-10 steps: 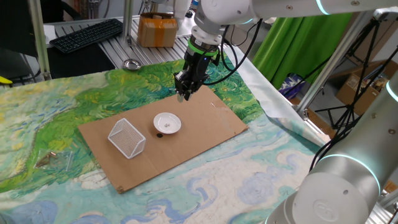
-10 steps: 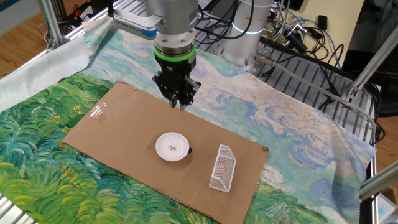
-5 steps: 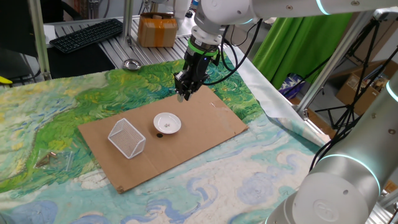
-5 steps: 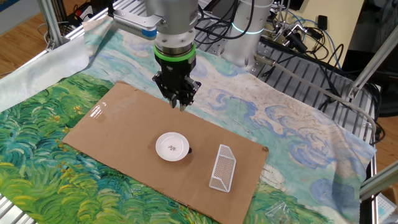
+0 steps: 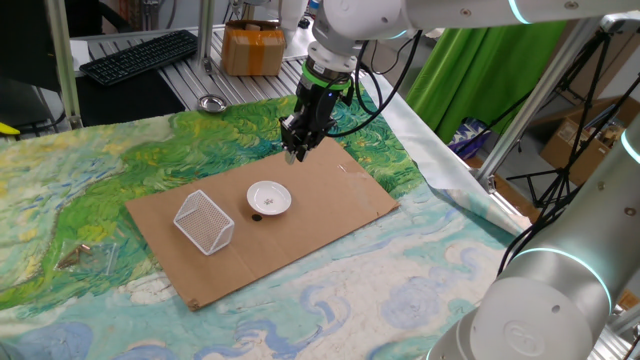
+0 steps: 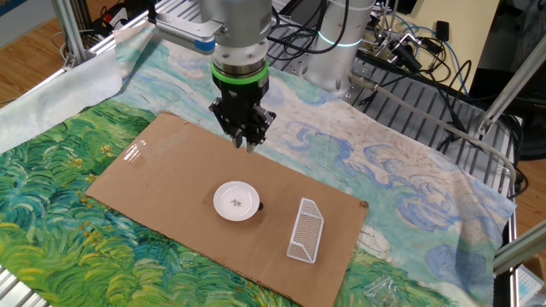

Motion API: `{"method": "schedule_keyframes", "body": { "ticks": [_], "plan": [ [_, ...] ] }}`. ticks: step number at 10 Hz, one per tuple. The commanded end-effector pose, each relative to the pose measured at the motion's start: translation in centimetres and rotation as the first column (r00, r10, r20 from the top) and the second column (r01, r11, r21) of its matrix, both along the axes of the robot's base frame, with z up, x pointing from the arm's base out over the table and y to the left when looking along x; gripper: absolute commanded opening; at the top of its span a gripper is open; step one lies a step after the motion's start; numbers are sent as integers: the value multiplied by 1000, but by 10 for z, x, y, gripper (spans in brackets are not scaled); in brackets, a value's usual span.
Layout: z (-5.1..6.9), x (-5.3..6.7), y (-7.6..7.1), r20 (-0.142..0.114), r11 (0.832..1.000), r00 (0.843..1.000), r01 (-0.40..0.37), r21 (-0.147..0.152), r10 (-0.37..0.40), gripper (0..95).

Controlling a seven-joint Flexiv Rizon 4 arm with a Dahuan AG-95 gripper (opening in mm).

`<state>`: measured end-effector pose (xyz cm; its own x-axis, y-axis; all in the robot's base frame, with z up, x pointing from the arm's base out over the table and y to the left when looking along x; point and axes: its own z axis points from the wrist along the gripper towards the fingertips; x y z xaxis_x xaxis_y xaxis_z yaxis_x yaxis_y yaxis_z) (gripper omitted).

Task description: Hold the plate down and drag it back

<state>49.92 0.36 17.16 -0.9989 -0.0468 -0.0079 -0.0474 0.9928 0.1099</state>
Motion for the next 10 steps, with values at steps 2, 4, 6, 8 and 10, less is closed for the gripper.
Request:
{"method": "schedule_keyframes", "body": {
  "ticks": [2, 4, 6, 8, 10],
  "plan": [
    [0, 0, 0, -2, 1000, 1000, -1, 0, 1, 190],
    [0, 0, 0, 0, 1000, 1000, -5, -1, 5, 190],
    [0, 0, 0, 5, 1000, 1000, 3, 1, -3, 190],
    [0, 0, 1, 3, 1000, 1000, 2, 0, -2, 190],
    [0, 0, 1, 3, 1000, 1000, 5, 1, -5, 190]
  ]
}}
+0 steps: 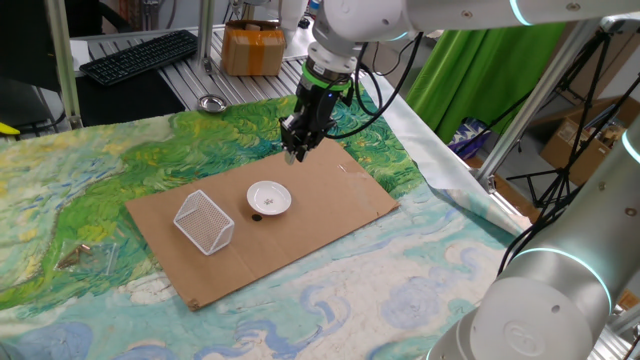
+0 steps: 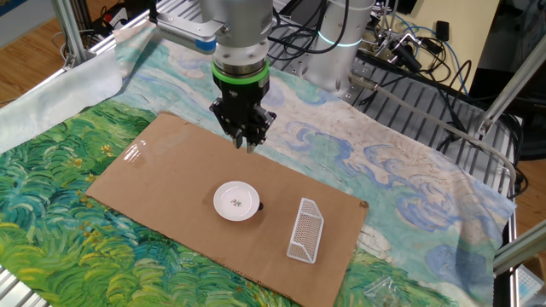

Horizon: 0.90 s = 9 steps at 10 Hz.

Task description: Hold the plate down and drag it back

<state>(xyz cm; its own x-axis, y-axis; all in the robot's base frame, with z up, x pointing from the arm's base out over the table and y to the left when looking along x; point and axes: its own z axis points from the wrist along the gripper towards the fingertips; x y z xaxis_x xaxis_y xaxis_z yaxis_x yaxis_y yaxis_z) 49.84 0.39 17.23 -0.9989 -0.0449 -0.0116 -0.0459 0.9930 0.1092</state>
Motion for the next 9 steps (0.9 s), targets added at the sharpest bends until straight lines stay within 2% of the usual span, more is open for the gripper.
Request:
{"method": "schedule_keyframes", "body": {
  "ticks": [1, 9],
  "plan": [
    [0, 1, 0, 2, 1000, 1000, 4, 1, -4, 190],
    [0, 1, 0, 3, 1000, 1000, -17, -2, 17, 190]
  ]
}}
